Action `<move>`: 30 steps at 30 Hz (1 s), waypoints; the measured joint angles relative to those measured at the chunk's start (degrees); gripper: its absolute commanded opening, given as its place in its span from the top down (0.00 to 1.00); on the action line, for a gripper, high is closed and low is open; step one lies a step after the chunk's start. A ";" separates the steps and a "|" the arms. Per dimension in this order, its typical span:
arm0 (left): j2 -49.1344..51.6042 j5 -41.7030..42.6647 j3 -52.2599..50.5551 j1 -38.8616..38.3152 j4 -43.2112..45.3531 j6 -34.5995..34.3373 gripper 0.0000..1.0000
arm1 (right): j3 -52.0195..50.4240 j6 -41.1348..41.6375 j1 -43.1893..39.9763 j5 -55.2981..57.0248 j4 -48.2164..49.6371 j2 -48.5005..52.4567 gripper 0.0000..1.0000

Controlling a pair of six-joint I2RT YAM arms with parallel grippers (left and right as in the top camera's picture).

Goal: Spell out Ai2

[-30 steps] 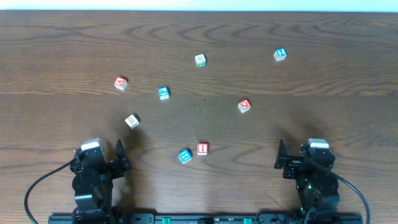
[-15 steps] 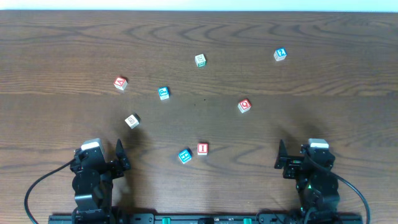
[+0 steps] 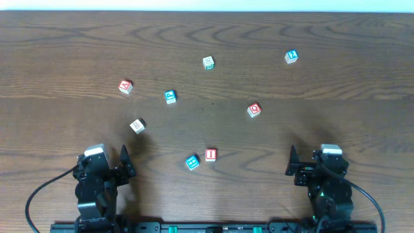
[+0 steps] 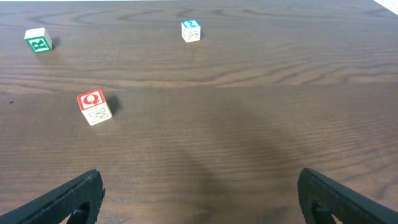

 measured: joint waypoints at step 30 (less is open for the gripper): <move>0.00 0.00 0.00 0.00 -0.04 0.00 0.05 | -0.11 4.66 0.00 -7.76 9.97 0.02 0.01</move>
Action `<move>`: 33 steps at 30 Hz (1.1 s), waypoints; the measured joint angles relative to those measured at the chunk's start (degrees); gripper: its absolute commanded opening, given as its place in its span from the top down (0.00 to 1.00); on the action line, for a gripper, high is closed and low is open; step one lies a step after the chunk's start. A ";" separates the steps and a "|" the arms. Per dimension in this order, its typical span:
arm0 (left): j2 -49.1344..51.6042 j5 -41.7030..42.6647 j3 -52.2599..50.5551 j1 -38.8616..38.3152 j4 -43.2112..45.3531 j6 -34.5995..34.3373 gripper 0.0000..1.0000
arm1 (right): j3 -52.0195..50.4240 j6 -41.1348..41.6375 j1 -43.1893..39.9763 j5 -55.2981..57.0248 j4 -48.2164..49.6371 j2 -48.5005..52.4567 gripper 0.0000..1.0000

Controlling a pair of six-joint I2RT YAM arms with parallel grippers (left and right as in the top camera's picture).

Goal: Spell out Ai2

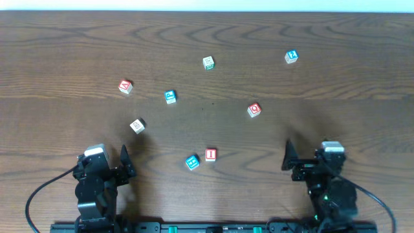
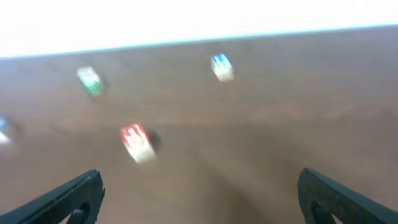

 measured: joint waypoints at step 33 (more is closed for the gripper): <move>-0.04 0.00 -0.02 0.00 0.13 0.00 0.05 | 41.90 12.87 24.94 -29.18 23.45 75.97 0.01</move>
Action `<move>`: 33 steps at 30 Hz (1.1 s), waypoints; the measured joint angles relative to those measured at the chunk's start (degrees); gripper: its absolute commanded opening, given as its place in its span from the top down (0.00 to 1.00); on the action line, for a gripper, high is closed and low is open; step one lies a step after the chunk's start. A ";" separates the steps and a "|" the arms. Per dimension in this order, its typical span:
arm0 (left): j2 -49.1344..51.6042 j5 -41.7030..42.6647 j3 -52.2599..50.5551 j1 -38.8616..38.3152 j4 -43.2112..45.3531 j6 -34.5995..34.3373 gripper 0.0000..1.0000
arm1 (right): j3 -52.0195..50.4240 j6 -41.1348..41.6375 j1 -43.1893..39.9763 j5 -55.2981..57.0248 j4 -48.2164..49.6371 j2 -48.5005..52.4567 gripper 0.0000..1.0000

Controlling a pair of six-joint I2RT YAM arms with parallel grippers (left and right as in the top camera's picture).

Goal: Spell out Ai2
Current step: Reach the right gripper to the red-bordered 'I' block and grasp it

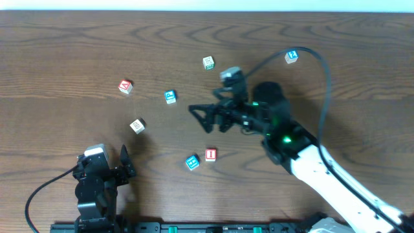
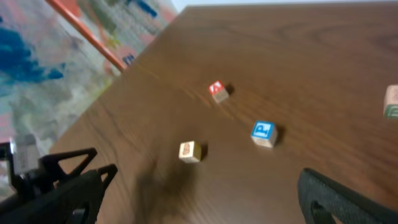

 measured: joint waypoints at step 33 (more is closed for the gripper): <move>0.00 0.00 0.00 0.00 0.00 0.00 0.05 | 8.83 12.72 8.72 19.43 -35.12 14.95 0.01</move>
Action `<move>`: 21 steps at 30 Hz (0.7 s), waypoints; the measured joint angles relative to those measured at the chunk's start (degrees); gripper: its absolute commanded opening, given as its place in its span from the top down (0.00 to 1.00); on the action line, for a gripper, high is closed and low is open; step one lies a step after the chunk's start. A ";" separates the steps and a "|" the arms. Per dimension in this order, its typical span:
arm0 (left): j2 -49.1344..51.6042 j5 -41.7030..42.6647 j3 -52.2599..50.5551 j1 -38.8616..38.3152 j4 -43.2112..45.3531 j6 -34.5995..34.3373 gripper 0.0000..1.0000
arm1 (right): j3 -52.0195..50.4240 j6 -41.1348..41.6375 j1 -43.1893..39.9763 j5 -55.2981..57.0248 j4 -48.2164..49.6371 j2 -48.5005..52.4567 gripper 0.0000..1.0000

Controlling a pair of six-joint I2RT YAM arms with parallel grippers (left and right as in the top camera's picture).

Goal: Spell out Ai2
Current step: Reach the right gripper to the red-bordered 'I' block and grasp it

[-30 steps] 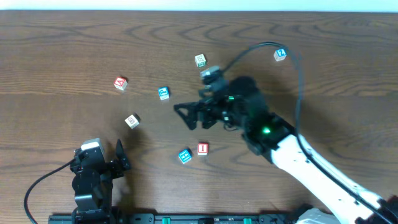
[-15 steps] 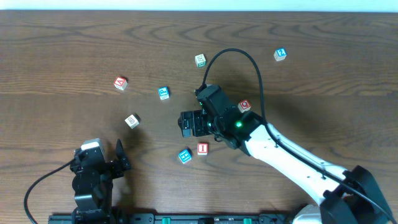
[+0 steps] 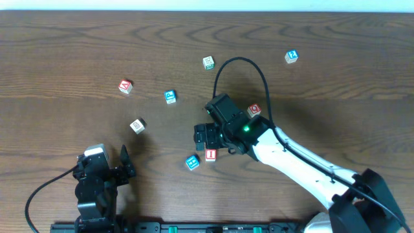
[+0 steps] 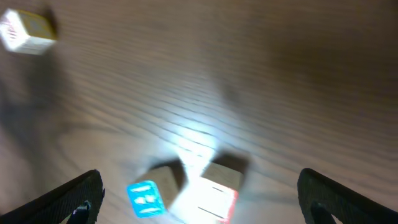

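The red I block [image 3: 210, 155] lies near the table's front middle, with a blue block [image 3: 192, 162] touching or nearly touching its left side. My right gripper [image 3: 211, 142] hangs open just above and behind the I block. In the blurred right wrist view the I block [image 4: 210, 194] sits between the wide-apart fingertips [image 4: 74, 199], and the blue block [image 4: 143, 199] is to its left. The red A block [image 3: 125, 86] is at the far left. The blue 2 block [image 3: 291, 57] is at the far right. My left gripper [image 3: 125, 162] rests open at the front left.
Other letter blocks are scattered about: a blue P block [image 3: 170, 97], a beige block [image 3: 136, 125], a green-lettered block [image 3: 208, 63] and a red Q block [image 3: 254, 110] beside my right arm's wrist. The right arm's cable arcs over the table's middle.
My right gripper has moved from the table's middle, where it faced left toward the A, P and beige blocks, to a spot pointing down over the I block. It is still open.
Both arms rested at the table's front edge with grippers open. The right arm then lifted slightly. After that it was stretched out over the middle of the table, and now it hovers open over the I block. No block has moved; the left arm stayed put.
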 measured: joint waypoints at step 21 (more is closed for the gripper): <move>0.00 0.00 0.00 0.00 -0.02 0.00 0.05 | 0.00 2.43 4.28 2.01 -4.81 8.48 0.14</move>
